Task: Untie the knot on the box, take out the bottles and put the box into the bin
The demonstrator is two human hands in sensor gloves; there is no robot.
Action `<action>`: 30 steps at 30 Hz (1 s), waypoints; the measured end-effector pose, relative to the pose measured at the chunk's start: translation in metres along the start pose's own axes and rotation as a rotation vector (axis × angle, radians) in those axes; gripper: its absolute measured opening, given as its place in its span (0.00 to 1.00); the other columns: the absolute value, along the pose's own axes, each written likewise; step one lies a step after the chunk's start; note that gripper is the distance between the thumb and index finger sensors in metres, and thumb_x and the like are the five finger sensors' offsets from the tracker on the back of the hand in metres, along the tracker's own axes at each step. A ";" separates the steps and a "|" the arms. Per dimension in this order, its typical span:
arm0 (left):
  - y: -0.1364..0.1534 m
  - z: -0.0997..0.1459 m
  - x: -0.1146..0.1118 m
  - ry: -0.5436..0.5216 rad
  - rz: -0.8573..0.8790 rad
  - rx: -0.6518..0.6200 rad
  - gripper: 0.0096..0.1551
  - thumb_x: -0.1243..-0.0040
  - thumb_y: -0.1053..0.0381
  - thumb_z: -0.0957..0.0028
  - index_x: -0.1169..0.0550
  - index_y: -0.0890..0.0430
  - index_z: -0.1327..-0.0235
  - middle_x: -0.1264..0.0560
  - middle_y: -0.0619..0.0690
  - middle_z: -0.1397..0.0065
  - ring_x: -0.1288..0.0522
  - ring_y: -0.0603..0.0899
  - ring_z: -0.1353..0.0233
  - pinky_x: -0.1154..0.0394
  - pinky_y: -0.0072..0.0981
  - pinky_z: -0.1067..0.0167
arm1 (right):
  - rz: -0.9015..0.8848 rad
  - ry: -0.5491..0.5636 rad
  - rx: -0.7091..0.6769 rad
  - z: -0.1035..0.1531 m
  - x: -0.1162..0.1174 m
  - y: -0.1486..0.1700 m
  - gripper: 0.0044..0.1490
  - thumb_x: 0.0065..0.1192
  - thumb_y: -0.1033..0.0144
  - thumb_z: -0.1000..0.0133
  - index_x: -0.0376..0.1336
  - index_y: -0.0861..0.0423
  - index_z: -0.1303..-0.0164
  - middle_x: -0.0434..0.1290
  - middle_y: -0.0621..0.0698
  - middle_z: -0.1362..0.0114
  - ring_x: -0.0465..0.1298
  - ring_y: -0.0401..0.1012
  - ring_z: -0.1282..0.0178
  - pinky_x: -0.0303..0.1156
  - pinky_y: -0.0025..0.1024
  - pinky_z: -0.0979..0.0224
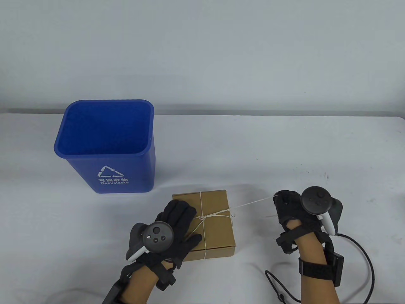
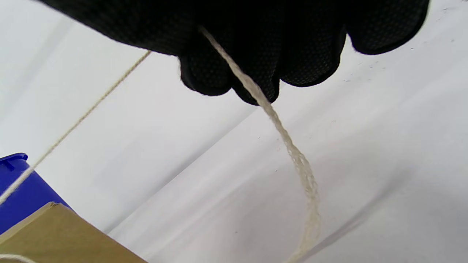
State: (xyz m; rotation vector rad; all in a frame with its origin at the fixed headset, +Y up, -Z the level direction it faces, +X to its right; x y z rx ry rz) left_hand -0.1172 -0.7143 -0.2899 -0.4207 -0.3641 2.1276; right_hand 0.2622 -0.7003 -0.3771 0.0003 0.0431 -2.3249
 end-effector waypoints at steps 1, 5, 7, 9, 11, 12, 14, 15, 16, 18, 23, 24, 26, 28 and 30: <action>0.000 0.000 0.000 0.000 0.000 0.000 0.50 0.46 0.32 0.44 0.47 0.52 0.14 0.56 0.53 0.13 0.63 0.68 0.14 0.55 0.79 0.27 | -0.006 0.004 0.008 0.000 -0.001 0.001 0.23 0.50 0.62 0.43 0.71 0.60 0.49 0.74 0.58 0.37 0.69 0.64 0.32 0.62 0.67 0.35; 0.000 0.000 0.000 -0.001 0.001 0.001 0.50 0.46 0.32 0.44 0.47 0.52 0.13 0.56 0.53 0.13 0.63 0.68 0.14 0.55 0.79 0.27 | -0.028 0.039 0.037 0.001 -0.010 0.007 0.23 0.50 0.62 0.43 0.71 0.60 0.49 0.74 0.58 0.37 0.69 0.65 0.32 0.61 0.67 0.35; 0.000 0.000 0.000 -0.003 0.002 0.002 0.50 0.46 0.32 0.44 0.47 0.52 0.13 0.56 0.54 0.13 0.63 0.68 0.14 0.55 0.79 0.27 | -0.035 0.069 0.066 0.003 -0.016 0.012 0.23 0.50 0.62 0.43 0.71 0.61 0.50 0.74 0.58 0.38 0.69 0.65 0.32 0.62 0.67 0.35; 0.000 0.000 0.000 -0.004 0.001 0.002 0.50 0.46 0.32 0.44 0.47 0.52 0.14 0.56 0.53 0.13 0.63 0.68 0.14 0.54 0.79 0.27 | -0.043 0.089 0.088 0.004 -0.020 0.016 0.23 0.50 0.62 0.43 0.71 0.61 0.50 0.74 0.58 0.38 0.69 0.65 0.33 0.62 0.67 0.35; 0.000 0.000 0.000 -0.004 0.002 0.002 0.50 0.46 0.32 0.44 0.47 0.52 0.14 0.56 0.53 0.13 0.63 0.68 0.14 0.54 0.79 0.27 | -0.048 0.115 0.111 0.005 -0.024 0.020 0.23 0.50 0.62 0.43 0.71 0.61 0.50 0.74 0.58 0.38 0.69 0.65 0.33 0.62 0.67 0.35; 0.000 0.000 0.000 -0.005 0.003 0.002 0.50 0.46 0.32 0.44 0.47 0.52 0.14 0.56 0.52 0.13 0.63 0.68 0.14 0.54 0.79 0.27 | -0.053 0.123 0.127 0.005 -0.026 0.023 0.23 0.50 0.62 0.43 0.71 0.61 0.50 0.74 0.58 0.38 0.69 0.65 0.33 0.62 0.67 0.35; 0.001 0.001 0.000 -0.005 0.004 0.002 0.50 0.46 0.32 0.44 0.47 0.52 0.14 0.56 0.53 0.13 0.63 0.68 0.14 0.54 0.79 0.27 | -0.059 0.138 0.151 0.006 -0.028 0.027 0.23 0.49 0.62 0.43 0.71 0.61 0.50 0.74 0.58 0.38 0.69 0.65 0.33 0.62 0.67 0.35; 0.001 0.001 0.000 -0.006 0.004 0.001 0.50 0.46 0.32 0.44 0.47 0.52 0.14 0.56 0.52 0.13 0.63 0.68 0.14 0.54 0.79 0.27 | -0.064 0.145 0.172 0.006 -0.029 0.030 0.23 0.49 0.63 0.43 0.71 0.61 0.50 0.74 0.58 0.38 0.69 0.65 0.33 0.62 0.67 0.35; 0.001 0.001 0.000 -0.006 0.005 0.001 0.50 0.46 0.32 0.44 0.47 0.52 0.14 0.56 0.53 0.13 0.63 0.68 0.14 0.54 0.79 0.27 | -0.069 0.145 0.181 0.006 -0.030 0.031 0.23 0.49 0.63 0.43 0.71 0.61 0.50 0.74 0.58 0.38 0.69 0.65 0.33 0.62 0.67 0.35; 0.001 0.001 0.000 -0.007 0.006 0.002 0.50 0.46 0.32 0.44 0.47 0.52 0.14 0.56 0.52 0.13 0.63 0.68 0.14 0.54 0.79 0.27 | -0.079 0.150 0.212 0.006 -0.030 0.037 0.23 0.49 0.63 0.43 0.71 0.61 0.50 0.74 0.58 0.39 0.70 0.65 0.34 0.62 0.67 0.36; 0.001 0.001 0.000 -0.006 0.006 0.002 0.50 0.46 0.32 0.44 0.47 0.51 0.13 0.56 0.53 0.13 0.63 0.68 0.14 0.54 0.79 0.27 | -0.072 0.141 0.253 0.005 -0.029 0.042 0.23 0.49 0.63 0.42 0.71 0.61 0.50 0.74 0.58 0.39 0.70 0.65 0.34 0.63 0.66 0.36; 0.001 0.001 0.000 -0.005 0.006 0.003 0.50 0.46 0.32 0.44 0.47 0.51 0.13 0.56 0.52 0.13 0.63 0.67 0.13 0.55 0.79 0.27 | -0.071 0.145 0.264 0.005 -0.029 0.044 0.23 0.49 0.63 0.42 0.71 0.61 0.51 0.74 0.58 0.39 0.70 0.65 0.35 0.63 0.66 0.36; 0.001 0.001 0.000 -0.004 0.006 0.003 0.50 0.46 0.32 0.44 0.47 0.51 0.13 0.56 0.52 0.13 0.63 0.67 0.13 0.55 0.79 0.27 | -0.065 0.146 0.287 0.005 -0.029 0.047 0.23 0.49 0.62 0.42 0.71 0.61 0.51 0.74 0.58 0.39 0.70 0.65 0.35 0.63 0.66 0.36; 0.002 0.002 0.000 -0.003 0.008 0.013 0.50 0.46 0.32 0.44 0.47 0.51 0.13 0.56 0.52 0.13 0.64 0.67 0.13 0.55 0.79 0.27 | -0.045 0.175 0.333 0.006 -0.030 0.053 0.23 0.48 0.63 0.42 0.70 0.62 0.51 0.74 0.58 0.39 0.70 0.65 0.35 0.63 0.66 0.36; 0.002 0.002 0.000 0.002 0.015 0.008 0.50 0.46 0.32 0.44 0.47 0.50 0.13 0.56 0.51 0.13 0.64 0.66 0.13 0.55 0.79 0.27 | -0.046 0.192 0.342 0.005 -0.033 0.059 0.23 0.49 0.63 0.42 0.71 0.61 0.51 0.74 0.58 0.40 0.71 0.64 0.36 0.64 0.65 0.37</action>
Point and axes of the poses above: the tracker on the back of each hand, its own y axis roughly to the little-finger side, its own z axis roughly from the fingertips to the wrist, x = y × z, the point moved 3 cm from there along -z, roughly from the wrist to the fingertips
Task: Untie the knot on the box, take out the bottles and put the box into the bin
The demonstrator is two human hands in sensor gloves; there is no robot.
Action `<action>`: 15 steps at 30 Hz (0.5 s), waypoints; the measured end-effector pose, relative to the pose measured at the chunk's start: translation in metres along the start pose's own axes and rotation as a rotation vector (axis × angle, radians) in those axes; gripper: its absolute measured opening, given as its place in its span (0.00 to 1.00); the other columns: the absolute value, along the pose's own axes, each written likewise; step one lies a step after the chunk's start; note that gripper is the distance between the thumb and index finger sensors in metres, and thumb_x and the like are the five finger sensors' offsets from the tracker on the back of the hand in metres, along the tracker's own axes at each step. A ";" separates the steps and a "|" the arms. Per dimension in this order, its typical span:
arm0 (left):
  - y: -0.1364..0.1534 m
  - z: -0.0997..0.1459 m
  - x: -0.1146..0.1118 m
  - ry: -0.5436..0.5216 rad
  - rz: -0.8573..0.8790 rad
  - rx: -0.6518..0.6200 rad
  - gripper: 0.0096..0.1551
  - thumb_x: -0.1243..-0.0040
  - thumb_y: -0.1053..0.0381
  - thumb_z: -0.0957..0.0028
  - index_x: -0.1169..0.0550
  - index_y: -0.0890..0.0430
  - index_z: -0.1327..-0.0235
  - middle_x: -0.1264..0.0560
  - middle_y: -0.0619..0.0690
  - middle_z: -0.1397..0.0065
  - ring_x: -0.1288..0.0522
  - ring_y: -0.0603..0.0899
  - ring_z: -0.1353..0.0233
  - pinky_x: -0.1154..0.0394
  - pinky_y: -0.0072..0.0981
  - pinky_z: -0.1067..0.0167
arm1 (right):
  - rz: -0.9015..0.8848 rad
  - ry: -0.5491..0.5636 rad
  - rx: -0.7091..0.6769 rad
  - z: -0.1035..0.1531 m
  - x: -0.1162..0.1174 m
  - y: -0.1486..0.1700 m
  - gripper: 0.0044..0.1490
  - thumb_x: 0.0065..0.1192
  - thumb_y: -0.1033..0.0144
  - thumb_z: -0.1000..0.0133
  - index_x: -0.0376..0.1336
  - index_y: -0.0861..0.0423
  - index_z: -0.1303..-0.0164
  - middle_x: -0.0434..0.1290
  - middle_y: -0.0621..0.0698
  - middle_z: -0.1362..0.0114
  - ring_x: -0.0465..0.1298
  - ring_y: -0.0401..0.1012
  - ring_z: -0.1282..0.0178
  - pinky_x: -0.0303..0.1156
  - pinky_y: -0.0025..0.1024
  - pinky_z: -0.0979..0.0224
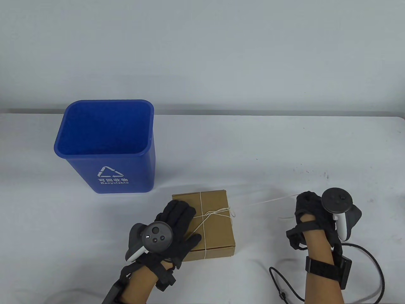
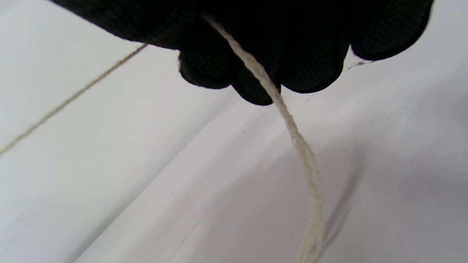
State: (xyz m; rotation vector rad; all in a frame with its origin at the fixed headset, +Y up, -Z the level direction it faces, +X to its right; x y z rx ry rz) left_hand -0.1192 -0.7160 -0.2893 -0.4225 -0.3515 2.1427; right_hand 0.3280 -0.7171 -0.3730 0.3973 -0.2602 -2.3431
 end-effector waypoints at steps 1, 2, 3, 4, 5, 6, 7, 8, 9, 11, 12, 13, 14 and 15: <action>0.000 0.000 0.000 0.000 0.000 0.000 0.50 0.47 0.32 0.44 0.48 0.50 0.13 0.56 0.50 0.13 0.64 0.66 0.13 0.55 0.79 0.27 | -0.021 -0.032 -0.009 -0.001 0.002 0.000 0.23 0.49 0.63 0.42 0.70 0.62 0.51 0.74 0.58 0.40 0.70 0.65 0.35 0.63 0.66 0.36; 0.000 0.000 0.000 -0.001 0.000 0.000 0.50 0.47 0.32 0.44 0.48 0.50 0.13 0.56 0.51 0.13 0.64 0.66 0.13 0.55 0.79 0.27 | -0.029 -0.052 -0.016 -0.001 0.004 -0.001 0.23 0.49 0.63 0.42 0.70 0.62 0.50 0.73 0.59 0.39 0.70 0.65 0.35 0.63 0.66 0.36; 0.000 0.000 0.000 -0.004 0.000 -0.001 0.50 0.47 0.31 0.44 0.48 0.50 0.13 0.56 0.51 0.13 0.64 0.66 0.13 0.55 0.79 0.27 | -0.002 -0.049 -0.019 0.000 0.005 -0.004 0.23 0.50 0.63 0.42 0.70 0.62 0.50 0.74 0.59 0.39 0.70 0.65 0.35 0.63 0.66 0.36; 0.001 0.000 0.000 -0.006 0.005 -0.002 0.50 0.46 0.32 0.44 0.47 0.50 0.13 0.56 0.51 0.13 0.64 0.66 0.13 0.55 0.79 0.27 | 0.035 -0.077 -0.018 -0.001 0.009 -0.006 0.23 0.51 0.62 0.43 0.71 0.62 0.49 0.74 0.59 0.39 0.70 0.65 0.35 0.63 0.66 0.36; 0.001 0.000 0.000 -0.005 0.008 -0.002 0.50 0.46 0.32 0.44 0.48 0.50 0.13 0.56 0.51 0.13 0.64 0.66 0.13 0.55 0.79 0.27 | 0.060 -0.132 -0.025 0.000 0.013 -0.008 0.24 0.51 0.61 0.42 0.70 0.61 0.47 0.73 0.59 0.37 0.69 0.65 0.34 0.62 0.66 0.36; 0.001 0.000 0.000 -0.005 0.009 -0.003 0.50 0.46 0.32 0.44 0.47 0.51 0.13 0.56 0.51 0.13 0.64 0.66 0.13 0.55 0.79 0.27 | 0.076 -0.179 -0.029 0.001 0.017 -0.010 0.25 0.52 0.61 0.42 0.69 0.62 0.44 0.71 0.60 0.34 0.68 0.66 0.32 0.61 0.67 0.35; 0.001 0.000 0.000 -0.004 0.007 -0.003 0.50 0.46 0.32 0.44 0.47 0.51 0.13 0.56 0.51 0.13 0.64 0.66 0.13 0.55 0.79 0.27 | 0.073 -0.195 -0.024 0.002 0.019 -0.011 0.27 0.52 0.61 0.42 0.68 0.63 0.41 0.69 0.61 0.31 0.66 0.67 0.31 0.60 0.68 0.34; 0.000 0.000 0.000 -0.004 0.005 -0.003 0.50 0.46 0.32 0.44 0.48 0.50 0.13 0.56 0.51 0.13 0.64 0.66 0.13 0.55 0.79 0.27 | 0.067 -0.199 -0.028 0.002 0.020 -0.012 0.28 0.53 0.62 0.42 0.66 0.64 0.38 0.67 0.62 0.29 0.65 0.67 0.30 0.59 0.68 0.34; 0.000 0.000 0.000 -0.004 0.004 -0.003 0.50 0.46 0.32 0.44 0.48 0.51 0.13 0.56 0.51 0.13 0.64 0.66 0.13 0.56 0.79 0.27 | 0.061 -0.200 -0.035 0.004 0.019 -0.014 0.30 0.53 0.62 0.42 0.65 0.64 0.35 0.65 0.63 0.27 0.64 0.68 0.29 0.58 0.69 0.34; 0.001 0.000 0.000 -0.003 0.004 -0.003 0.50 0.46 0.32 0.44 0.48 0.51 0.13 0.56 0.51 0.13 0.64 0.67 0.13 0.56 0.79 0.27 | 0.068 -0.202 -0.042 0.007 0.015 -0.020 0.30 0.55 0.64 0.42 0.63 0.65 0.32 0.62 0.64 0.25 0.62 0.68 0.28 0.57 0.69 0.33; 0.001 0.000 0.000 -0.002 0.005 -0.003 0.50 0.46 0.32 0.44 0.48 0.51 0.13 0.56 0.51 0.13 0.64 0.66 0.13 0.56 0.79 0.27 | 0.079 -0.191 -0.053 0.009 0.012 -0.023 0.30 0.56 0.65 0.43 0.62 0.65 0.32 0.62 0.64 0.25 0.61 0.68 0.28 0.56 0.69 0.33; 0.001 0.000 0.000 -0.002 0.004 -0.003 0.50 0.46 0.32 0.44 0.48 0.51 0.13 0.56 0.51 0.13 0.64 0.67 0.13 0.56 0.79 0.27 | 0.090 -0.169 -0.071 0.011 0.009 -0.026 0.30 0.57 0.66 0.43 0.62 0.65 0.32 0.62 0.64 0.25 0.61 0.68 0.27 0.56 0.69 0.32; 0.000 0.000 0.000 -0.001 0.003 -0.003 0.50 0.46 0.32 0.44 0.48 0.51 0.13 0.56 0.51 0.13 0.64 0.66 0.13 0.56 0.79 0.27 | 0.090 -0.142 -0.089 0.014 0.006 -0.030 0.30 0.57 0.65 0.43 0.63 0.65 0.32 0.62 0.64 0.25 0.62 0.68 0.27 0.57 0.70 0.33; 0.000 0.000 0.000 0.000 0.003 -0.003 0.50 0.46 0.32 0.44 0.48 0.51 0.13 0.56 0.51 0.13 0.64 0.67 0.13 0.56 0.79 0.27 | 0.078 -0.124 -0.105 0.018 0.003 -0.034 0.31 0.58 0.65 0.43 0.63 0.65 0.32 0.62 0.64 0.25 0.61 0.68 0.27 0.57 0.69 0.33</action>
Point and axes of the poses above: the tracker on the back of each hand, its own y axis roughly to the little-finger side, its own z axis roughly from the fingertips to the wrist, x = y × z, the point moved 3 cm from there along -z, roughly from the wrist to the fingertips
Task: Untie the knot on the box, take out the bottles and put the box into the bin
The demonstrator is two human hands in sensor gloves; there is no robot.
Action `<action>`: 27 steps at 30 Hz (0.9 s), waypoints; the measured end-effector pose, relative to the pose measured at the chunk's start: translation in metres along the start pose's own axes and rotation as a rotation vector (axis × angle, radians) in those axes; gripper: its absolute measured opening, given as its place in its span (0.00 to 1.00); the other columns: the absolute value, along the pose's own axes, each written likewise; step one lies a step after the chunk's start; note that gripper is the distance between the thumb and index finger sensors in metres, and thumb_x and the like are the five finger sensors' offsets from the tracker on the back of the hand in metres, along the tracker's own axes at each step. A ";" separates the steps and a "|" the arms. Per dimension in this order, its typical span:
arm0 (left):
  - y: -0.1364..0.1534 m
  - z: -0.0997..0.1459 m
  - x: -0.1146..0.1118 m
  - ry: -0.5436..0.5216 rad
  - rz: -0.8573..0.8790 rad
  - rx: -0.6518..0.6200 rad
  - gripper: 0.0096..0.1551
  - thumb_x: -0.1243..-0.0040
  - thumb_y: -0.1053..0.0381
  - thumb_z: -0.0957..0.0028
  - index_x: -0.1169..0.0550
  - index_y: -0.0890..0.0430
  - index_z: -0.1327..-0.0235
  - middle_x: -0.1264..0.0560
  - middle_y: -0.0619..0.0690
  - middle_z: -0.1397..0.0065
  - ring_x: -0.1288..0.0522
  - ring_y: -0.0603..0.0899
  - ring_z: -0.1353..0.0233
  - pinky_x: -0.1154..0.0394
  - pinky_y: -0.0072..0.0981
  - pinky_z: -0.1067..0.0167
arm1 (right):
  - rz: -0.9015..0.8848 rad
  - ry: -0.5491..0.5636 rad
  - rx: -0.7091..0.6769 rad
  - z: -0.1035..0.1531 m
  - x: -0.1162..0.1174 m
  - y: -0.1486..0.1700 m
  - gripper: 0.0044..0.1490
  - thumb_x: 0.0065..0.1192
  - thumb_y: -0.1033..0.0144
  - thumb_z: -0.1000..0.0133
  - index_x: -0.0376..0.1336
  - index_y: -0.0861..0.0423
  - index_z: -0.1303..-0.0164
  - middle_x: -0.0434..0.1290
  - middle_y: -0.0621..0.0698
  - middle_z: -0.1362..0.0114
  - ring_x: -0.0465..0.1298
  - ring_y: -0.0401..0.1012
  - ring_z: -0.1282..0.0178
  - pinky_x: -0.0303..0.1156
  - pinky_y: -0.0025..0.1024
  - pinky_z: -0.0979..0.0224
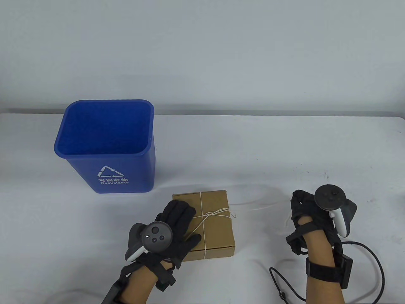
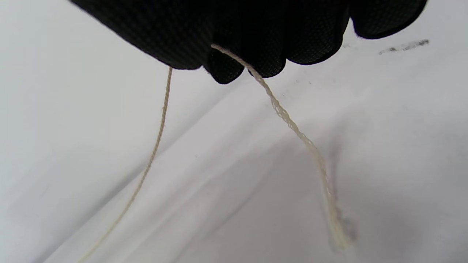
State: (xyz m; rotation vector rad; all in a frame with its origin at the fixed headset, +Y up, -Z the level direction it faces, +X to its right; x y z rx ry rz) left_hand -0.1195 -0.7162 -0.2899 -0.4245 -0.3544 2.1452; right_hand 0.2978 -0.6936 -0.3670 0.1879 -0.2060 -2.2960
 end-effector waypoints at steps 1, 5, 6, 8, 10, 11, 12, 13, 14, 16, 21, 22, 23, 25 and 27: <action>0.000 0.000 0.000 0.001 0.000 0.000 0.50 0.46 0.32 0.44 0.48 0.51 0.13 0.56 0.51 0.13 0.64 0.67 0.13 0.56 0.79 0.27 | -0.009 0.009 -0.013 0.002 -0.001 -0.003 0.31 0.59 0.64 0.43 0.63 0.65 0.32 0.62 0.64 0.25 0.62 0.68 0.27 0.57 0.70 0.33; 0.000 0.000 0.000 0.002 0.001 0.000 0.50 0.46 0.32 0.44 0.48 0.51 0.13 0.56 0.51 0.13 0.64 0.67 0.13 0.56 0.79 0.27 | 0.045 -0.101 -0.046 0.013 0.002 -0.018 0.38 0.63 0.58 0.44 0.59 0.66 0.28 0.58 0.65 0.22 0.57 0.69 0.25 0.54 0.71 0.32; 0.000 0.000 0.000 0.001 0.001 0.000 0.50 0.46 0.32 0.44 0.48 0.51 0.13 0.56 0.51 0.13 0.64 0.67 0.13 0.56 0.79 0.27 | 0.062 -0.133 -0.044 0.014 0.004 -0.020 0.41 0.64 0.57 0.44 0.58 0.66 0.27 0.56 0.66 0.21 0.56 0.70 0.24 0.53 0.71 0.31; 0.000 0.000 0.000 0.002 0.001 0.001 0.50 0.46 0.32 0.44 0.48 0.51 0.13 0.56 0.51 0.13 0.64 0.67 0.13 0.56 0.79 0.27 | 0.112 -0.251 -0.024 0.017 0.012 -0.021 0.46 0.64 0.54 0.44 0.53 0.67 0.24 0.50 0.66 0.19 0.51 0.71 0.23 0.50 0.72 0.30; 0.000 0.000 0.000 0.003 0.001 0.001 0.50 0.46 0.32 0.44 0.48 0.51 0.13 0.56 0.51 0.13 0.64 0.67 0.13 0.55 0.79 0.27 | 0.138 -0.313 -0.019 0.019 0.018 -0.023 0.49 0.65 0.54 0.44 0.50 0.68 0.22 0.47 0.67 0.18 0.48 0.71 0.23 0.48 0.72 0.30; 0.000 0.000 0.000 0.003 0.001 0.001 0.50 0.46 0.32 0.44 0.48 0.51 0.13 0.56 0.51 0.13 0.64 0.67 0.13 0.56 0.79 0.27 | 0.147 -0.343 -0.016 0.020 0.021 -0.023 0.50 0.66 0.54 0.44 0.49 0.68 0.22 0.45 0.67 0.18 0.46 0.72 0.22 0.47 0.72 0.30; 0.000 0.000 0.000 0.004 0.001 0.001 0.50 0.46 0.32 0.44 0.48 0.51 0.13 0.56 0.51 0.13 0.64 0.67 0.13 0.56 0.79 0.27 | 0.168 -0.388 -0.016 0.021 0.025 -0.023 0.51 0.66 0.55 0.44 0.47 0.68 0.21 0.43 0.67 0.18 0.45 0.72 0.22 0.46 0.72 0.30; 0.000 0.000 0.000 0.003 0.001 0.001 0.50 0.46 0.32 0.44 0.48 0.51 0.13 0.56 0.51 0.13 0.64 0.67 0.13 0.56 0.79 0.27 | 0.174 -0.400 -0.019 0.021 0.026 -0.024 0.52 0.66 0.55 0.45 0.46 0.68 0.21 0.42 0.67 0.18 0.44 0.72 0.22 0.46 0.73 0.30; 0.000 0.000 0.000 0.004 0.002 0.001 0.50 0.46 0.32 0.44 0.48 0.51 0.13 0.56 0.52 0.13 0.64 0.67 0.13 0.56 0.79 0.27 | 0.184 -0.413 -0.031 0.022 0.028 -0.026 0.52 0.68 0.58 0.45 0.46 0.68 0.21 0.41 0.67 0.18 0.43 0.72 0.22 0.45 0.73 0.30; 0.000 0.000 0.000 0.005 0.000 0.002 0.50 0.46 0.32 0.44 0.48 0.51 0.13 0.56 0.51 0.13 0.64 0.67 0.13 0.56 0.79 0.27 | 0.204 -0.442 -0.051 0.024 0.031 -0.030 0.52 0.69 0.62 0.47 0.46 0.68 0.22 0.40 0.67 0.18 0.42 0.72 0.22 0.44 0.73 0.30; 0.000 -0.001 0.000 0.006 0.001 0.003 0.50 0.46 0.32 0.44 0.48 0.51 0.13 0.57 0.51 0.13 0.64 0.67 0.13 0.56 0.79 0.27 | 0.238 -0.491 -0.119 0.029 0.036 -0.039 0.52 0.72 0.65 0.50 0.48 0.68 0.23 0.40 0.66 0.18 0.42 0.72 0.22 0.44 0.73 0.30; 0.000 -0.001 0.000 0.006 0.001 0.003 0.50 0.46 0.32 0.44 0.48 0.51 0.13 0.56 0.52 0.13 0.64 0.67 0.13 0.56 0.79 0.27 | 0.205 -0.511 -0.158 0.031 0.038 -0.043 0.53 0.73 0.63 0.49 0.48 0.68 0.22 0.40 0.66 0.18 0.41 0.72 0.22 0.44 0.73 0.30; 0.000 -0.001 -0.001 0.006 0.000 0.003 0.50 0.46 0.32 0.44 0.48 0.51 0.13 0.56 0.51 0.13 0.64 0.67 0.13 0.56 0.79 0.27 | 0.149 -0.537 -0.216 0.033 0.041 -0.050 0.53 0.72 0.62 0.49 0.47 0.68 0.22 0.40 0.66 0.18 0.41 0.72 0.22 0.43 0.73 0.30; 0.000 -0.001 -0.001 0.007 0.000 0.004 0.50 0.46 0.32 0.44 0.48 0.51 0.13 0.56 0.51 0.13 0.64 0.67 0.13 0.56 0.79 0.27 | 0.064 -0.535 -0.303 0.035 0.043 -0.061 0.50 0.70 0.61 0.47 0.49 0.67 0.23 0.42 0.66 0.18 0.42 0.72 0.22 0.44 0.73 0.30; -0.001 -0.001 -0.001 0.007 -0.001 0.004 0.50 0.46 0.32 0.44 0.48 0.51 0.13 0.56 0.52 0.13 0.64 0.67 0.13 0.56 0.79 0.27 | 0.009 -0.469 -0.373 0.038 0.043 -0.073 0.50 0.70 0.60 0.47 0.49 0.67 0.23 0.43 0.66 0.18 0.43 0.72 0.22 0.44 0.74 0.30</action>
Point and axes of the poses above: the tracker on the back of each hand, its own y axis roughly to the little-finger side, its own z axis roughly from the fingertips to the wrist, x = y × z, the point moved 3 cm from there along -z, roughly from the wrist to the fingertips
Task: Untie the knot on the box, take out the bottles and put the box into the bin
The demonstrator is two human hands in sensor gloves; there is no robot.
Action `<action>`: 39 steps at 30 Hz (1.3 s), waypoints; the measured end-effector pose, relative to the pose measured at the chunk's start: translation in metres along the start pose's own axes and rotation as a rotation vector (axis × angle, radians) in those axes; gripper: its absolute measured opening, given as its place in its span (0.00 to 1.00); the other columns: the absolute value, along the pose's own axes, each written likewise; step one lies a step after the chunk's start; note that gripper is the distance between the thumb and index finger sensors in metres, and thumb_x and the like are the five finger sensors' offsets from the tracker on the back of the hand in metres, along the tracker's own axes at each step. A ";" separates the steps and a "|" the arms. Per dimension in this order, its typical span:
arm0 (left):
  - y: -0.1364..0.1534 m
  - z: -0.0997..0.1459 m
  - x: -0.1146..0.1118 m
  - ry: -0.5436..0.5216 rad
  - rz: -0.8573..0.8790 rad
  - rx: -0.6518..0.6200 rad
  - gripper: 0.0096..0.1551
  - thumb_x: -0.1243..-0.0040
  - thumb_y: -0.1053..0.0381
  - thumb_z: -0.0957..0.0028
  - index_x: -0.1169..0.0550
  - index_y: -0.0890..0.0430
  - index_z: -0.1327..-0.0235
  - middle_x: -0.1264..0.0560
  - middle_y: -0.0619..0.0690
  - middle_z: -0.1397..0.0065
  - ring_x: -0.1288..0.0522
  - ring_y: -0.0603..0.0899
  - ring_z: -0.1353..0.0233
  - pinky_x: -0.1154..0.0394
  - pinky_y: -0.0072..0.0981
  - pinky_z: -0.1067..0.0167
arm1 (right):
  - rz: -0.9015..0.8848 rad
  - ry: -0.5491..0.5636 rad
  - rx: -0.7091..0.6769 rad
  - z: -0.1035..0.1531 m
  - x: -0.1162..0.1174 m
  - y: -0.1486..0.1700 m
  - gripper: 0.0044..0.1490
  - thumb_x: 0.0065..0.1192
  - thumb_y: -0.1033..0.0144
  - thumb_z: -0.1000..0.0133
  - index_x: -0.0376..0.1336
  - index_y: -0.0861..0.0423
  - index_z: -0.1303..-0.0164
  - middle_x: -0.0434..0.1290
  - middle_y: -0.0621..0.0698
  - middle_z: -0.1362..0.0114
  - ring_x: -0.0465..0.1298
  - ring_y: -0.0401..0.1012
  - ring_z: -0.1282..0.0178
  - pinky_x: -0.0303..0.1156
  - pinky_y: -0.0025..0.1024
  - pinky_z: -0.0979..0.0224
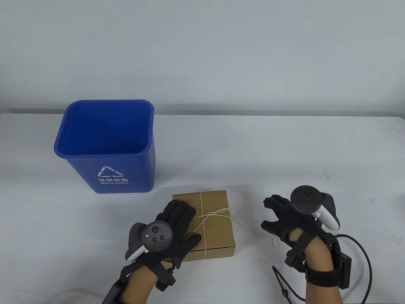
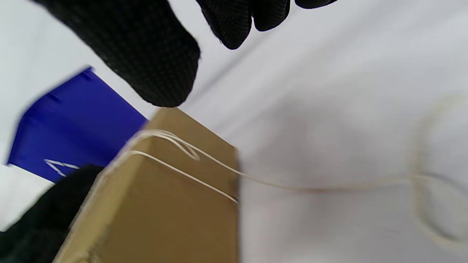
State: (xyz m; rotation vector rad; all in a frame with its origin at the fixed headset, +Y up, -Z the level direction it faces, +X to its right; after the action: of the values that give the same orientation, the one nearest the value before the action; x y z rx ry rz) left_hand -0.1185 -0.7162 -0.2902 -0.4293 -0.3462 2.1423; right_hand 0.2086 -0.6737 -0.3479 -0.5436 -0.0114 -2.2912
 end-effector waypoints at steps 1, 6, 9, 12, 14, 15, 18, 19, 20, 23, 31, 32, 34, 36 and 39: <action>0.000 0.000 0.000 0.000 -0.001 0.001 0.50 0.46 0.32 0.44 0.48 0.51 0.13 0.56 0.51 0.13 0.64 0.67 0.13 0.56 0.79 0.27 | 0.014 0.031 -0.043 -0.001 0.003 -0.008 0.50 0.69 0.59 0.46 0.49 0.67 0.22 0.43 0.66 0.17 0.43 0.72 0.22 0.44 0.74 0.30; 0.000 0.000 0.000 0.004 -0.003 0.002 0.50 0.46 0.32 0.44 0.48 0.51 0.13 0.56 0.52 0.13 0.64 0.67 0.13 0.56 0.79 0.27 | 0.099 0.075 -0.254 -0.011 0.034 -0.046 0.50 0.65 0.54 0.45 0.47 0.64 0.21 0.43 0.64 0.16 0.43 0.71 0.21 0.45 0.74 0.30; 0.000 0.000 0.000 0.005 -0.004 0.003 0.50 0.46 0.32 0.44 0.47 0.51 0.13 0.56 0.52 0.13 0.64 0.67 0.13 0.56 0.79 0.27 | 0.086 0.072 -0.361 -0.017 0.059 -0.063 0.49 0.63 0.53 0.44 0.47 0.63 0.20 0.43 0.62 0.16 0.43 0.71 0.21 0.45 0.74 0.30; 0.000 -0.001 0.000 0.007 -0.005 0.003 0.50 0.46 0.32 0.44 0.48 0.51 0.13 0.56 0.52 0.13 0.64 0.67 0.13 0.56 0.79 0.27 | 0.129 0.073 -0.423 -0.022 0.079 -0.073 0.48 0.60 0.52 0.43 0.47 0.61 0.20 0.42 0.61 0.15 0.41 0.70 0.20 0.44 0.75 0.30; 0.000 -0.001 0.000 0.007 -0.006 0.002 0.50 0.45 0.32 0.44 0.47 0.51 0.13 0.56 0.52 0.13 0.64 0.67 0.14 0.56 0.79 0.27 | 0.201 0.037 -0.451 -0.026 0.093 -0.080 0.47 0.58 0.51 0.43 0.46 0.60 0.19 0.40 0.60 0.15 0.40 0.70 0.20 0.42 0.76 0.30; -0.001 -0.001 0.000 0.006 -0.005 0.000 0.50 0.45 0.33 0.44 0.48 0.51 0.13 0.56 0.52 0.13 0.64 0.67 0.14 0.56 0.79 0.27 | 0.232 0.019 -0.446 -0.027 0.098 -0.081 0.48 0.56 0.49 0.42 0.45 0.59 0.19 0.38 0.59 0.15 0.38 0.69 0.20 0.41 0.76 0.30; -0.001 -0.001 0.000 -0.013 -0.006 -0.010 0.50 0.44 0.33 0.44 0.47 0.52 0.14 0.56 0.54 0.13 0.64 0.69 0.14 0.56 0.79 0.27 | 0.327 -0.036 -0.408 -0.031 0.112 -0.078 0.48 0.51 0.46 0.42 0.42 0.58 0.18 0.34 0.58 0.14 0.33 0.68 0.20 0.38 0.76 0.30; -0.001 -0.001 0.001 -0.015 -0.002 -0.008 0.51 0.44 0.33 0.44 0.47 0.53 0.14 0.56 0.54 0.13 0.64 0.69 0.14 0.57 0.79 0.27 | 0.333 -0.040 -0.414 -0.031 0.112 -0.077 0.47 0.49 0.45 0.41 0.42 0.57 0.17 0.34 0.58 0.14 0.32 0.68 0.20 0.38 0.76 0.30; -0.001 -0.001 0.002 -0.018 -0.001 -0.005 0.51 0.44 0.33 0.44 0.47 0.53 0.14 0.57 0.55 0.13 0.64 0.70 0.15 0.57 0.79 0.27 | 0.320 -0.035 -0.408 -0.031 0.112 -0.076 0.47 0.49 0.45 0.41 0.43 0.57 0.17 0.36 0.58 0.14 0.32 0.67 0.20 0.39 0.76 0.30; -0.001 0.001 0.006 -0.044 -0.010 0.028 0.54 0.42 0.33 0.45 0.48 0.55 0.14 0.57 0.57 0.14 0.63 0.72 0.15 0.56 0.78 0.27 | 0.288 -0.046 -0.392 -0.031 0.113 -0.071 0.47 0.48 0.45 0.41 0.43 0.57 0.17 0.34 0.58 0.14 0.30 0.67 0.21 0.39 0.76 0.30; 0.016 0.015 0.020 -0.050 0.006 0.230 0.56 0.40 0.33 0.46 0.49 0.59 0.16 0.56 0.63 0.15 0.49 0.76 0.18 0.45 0.74 0.28 | 0.300 -0.052 -0.373 -0.030 0.116 -0.070 0.48 0.44 0.44 0.41 0.40 0.57 0.17 0.32 0.57 0.15 0.28 0.66 0.21 0.41 0.75 0.30; 0.019 0.016 0.022 -0.054 0.009 0.246 0.56 0.40 0.33 0.46 0.47 0.60 0.16 0.54 0.63 0.16 0.46 0.77 0.20 0.43 0.73 0.29 | 0.295 -0.053 -0.373 -0.030 0.116 -0.070 0.48 0.44 0.44 0.41 0.40 0.56 0.17 0.31 0.57 0.15 0.28 0.66 0.21 0.41 0.75 0.30; 0.025 0.019 0.025 -0.052 0.022 0.293 0.55 0.40 0.32 0.46 0.44 0.62 0.18 0.51 0.64 0.17 0.42 0.77 0.22 0.40 0.72 0.30 | 0.286 -0.055 -0.373 -0.030 0.116 -0.069 0.48 0.44 0.44 0.41 0.39 0.56 0.17 0.31 0.57 0.15 0.28 0.66 0.21 0.41 0.75 0.30; 0.030 0.022 0.028 -0.057 0.017 0.334 0.52 0.40 0.32 0.46 0.40 0.63 0.20 0.47 0.65 0.18 0.39 0.77 0.24 0.38 0.71 0.32 | 0.284 -0.054 -0.373 -0.030 0.116 -0.070 0.48 0.44 0.43 0.41 0.39 0.56 0.17 0.31 0.56 0.15 0.28 0.66 0.21 0.41 0.75 0.30; 0.033 0.023 0.030 -0.044 0.000 0.367 0.47 0.42 0.30 0.46 0.29 0.65 0.28 0.40 0.66 0.20 0.34 0.78 0.27 0.35 0.71 0.34 | 0.284 -0.054 -0.372 -0.030 0.116 -0.069 0.48 0.44 0.43 0.41 0.39 0.56 0.17 0.31 0.57 0.15 0.27 0.66 0.21 0.41 0.75 0.29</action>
State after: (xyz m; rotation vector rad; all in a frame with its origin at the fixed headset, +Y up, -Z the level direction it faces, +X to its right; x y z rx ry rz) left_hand -0.1685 -0.7124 -0.2880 -0.1717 0.0259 2.1575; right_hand 0.0780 -0.7096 -0.3192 -0.7454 0.4459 -2.0068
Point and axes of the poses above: the tracker on the back of each hand, its own y axis roughly to the little-finger side, its own z axis roughly from the fingertips to the wrist, x = y × z, the point moved 3 cm from there along -z, roughly from the wrist to the fingertips
